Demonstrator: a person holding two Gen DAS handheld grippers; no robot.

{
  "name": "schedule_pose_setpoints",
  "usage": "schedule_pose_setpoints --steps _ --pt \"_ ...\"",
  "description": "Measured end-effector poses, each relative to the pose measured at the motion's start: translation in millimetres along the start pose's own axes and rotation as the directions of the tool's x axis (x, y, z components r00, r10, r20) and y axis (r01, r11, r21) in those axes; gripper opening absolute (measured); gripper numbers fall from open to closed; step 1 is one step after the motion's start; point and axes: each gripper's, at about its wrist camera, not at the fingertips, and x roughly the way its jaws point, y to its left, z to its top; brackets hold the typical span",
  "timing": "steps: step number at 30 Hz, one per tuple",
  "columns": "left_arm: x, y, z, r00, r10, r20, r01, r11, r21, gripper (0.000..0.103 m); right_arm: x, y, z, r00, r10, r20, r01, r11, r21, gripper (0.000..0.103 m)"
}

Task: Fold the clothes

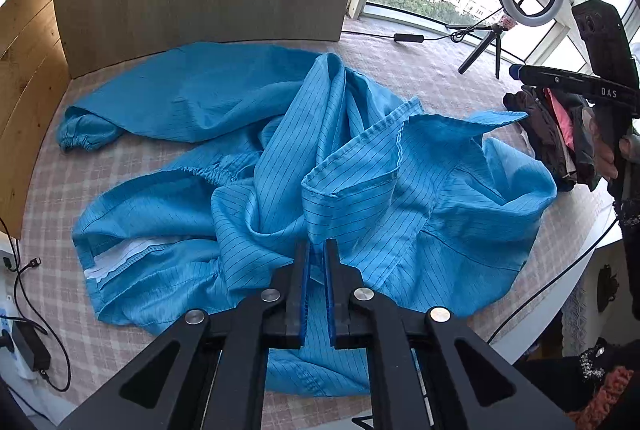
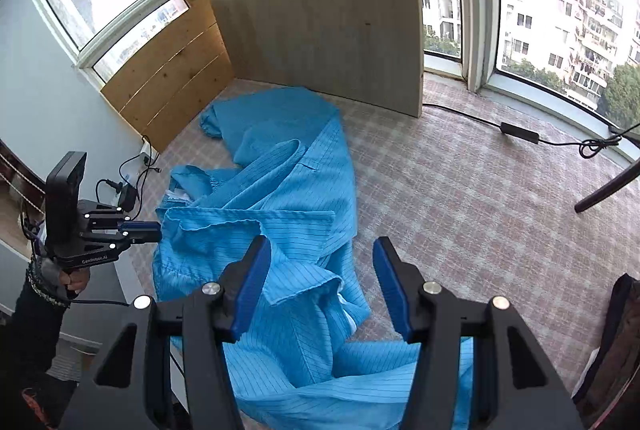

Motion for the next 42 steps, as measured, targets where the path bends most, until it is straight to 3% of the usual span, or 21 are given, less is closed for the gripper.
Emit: schedule_pose_setpoints --steps 3,7,11,16,20,21,22,23,26,30,33,38,41,42 --pt "-24 15 -9 0.999 0.017 0.043 -0.015 0.999 -0.043 0.016 33 65 13 0.994 0.067 -0.085 -0.083 0.976 -0.201 0.052" --pt "-48 37 -31 0.995 0.081 0.059 -0.076 0.993 -0.087 0.018 92 130 26 0.972 0.072 -0.224 -0.158 0.906 -0.393 0.053" --pt "-56 61 -58 0.994 0.099 0.048 -0.092 0.988 -0.125 0.018 143 146 38 0.934 0.068 -0.351 -0.214 0.893 -0.396 0.053" --pt "-53 84 -75 0.996 0.088 0.033 -0.082 0.983 -0.162 0.018 182 157 43 0.892 -0.016 -0.452 -0.211 0.869 -0.447 0.053" --pt "-53 91 -77 0.996 0.077 0.040 -0.070 0.986 -0.154 0.018 194 157 38 0.833 -0.009 -0.553 -0.260 0.876 -0.407 0.052" --pt "-54 92 -77 0.996 0.075 0.043 -0.067 0.987 -0.149 0.018 191 159 32 0.817 -0.013 -0.577 -0.278 0.868 -0.413 0.043" --pt "-54 92 -76 0.996 0.072 0.047 -0.064 0.987 -0.145 0.018 188 161 26 0.800 -0.018 -0.600 -0.294 0.859 -0.418 0.025" --pt "-54 92 -75 0.996 0.068 0.049 -0.061 0.988 -0.139 0.018 182 163 20 0.789 -0.042 -0.613 -0.296 0.848 -0.439 0.019" --pt "-52 91 -72 0.997 0.059 0.052 -0.052 0.991 -0.121 0.018 166 165 18 0.797 -0.084 -0.598 -0.273 0.833 -0.482 0.018" --pt "-51 89 -70 0.997 0.048 0.053 -0.043 0.994 -0.100 0.018 168 162 46 0.807 -0.025 -0.590 -0.279 0.864 -0.419 0.020" --pt "-51 87 -72 0.997 0.060 0.047 -0.056 0.994 -0.092 0.018 189 163 53 0.780 -0.012 -0.625 -0.292 0.877 -0.382 0.020" --pt "-52 92 -78 0.997 0.069 0.038 -0.065 0.993 -0.102 0.018 215 170 39 0.730 -0.070 -0.680 -0.301 0.860 -0.411 0.027" --pt "-49 94 -81 0.997 0.073 0.027 -0.069 0.992 -0.108 0.018 193 172 36 0.809 -0.099 -0.579 -0.210 0.872 -0.443 0.026" --pt "-48 94 -81 0.997 0.074 0.024 -0.071 0.992 -0.107 0.018 185 173 36 0.832 -0.109 -0.543 -0.179 0.874 -0.451 0.018"
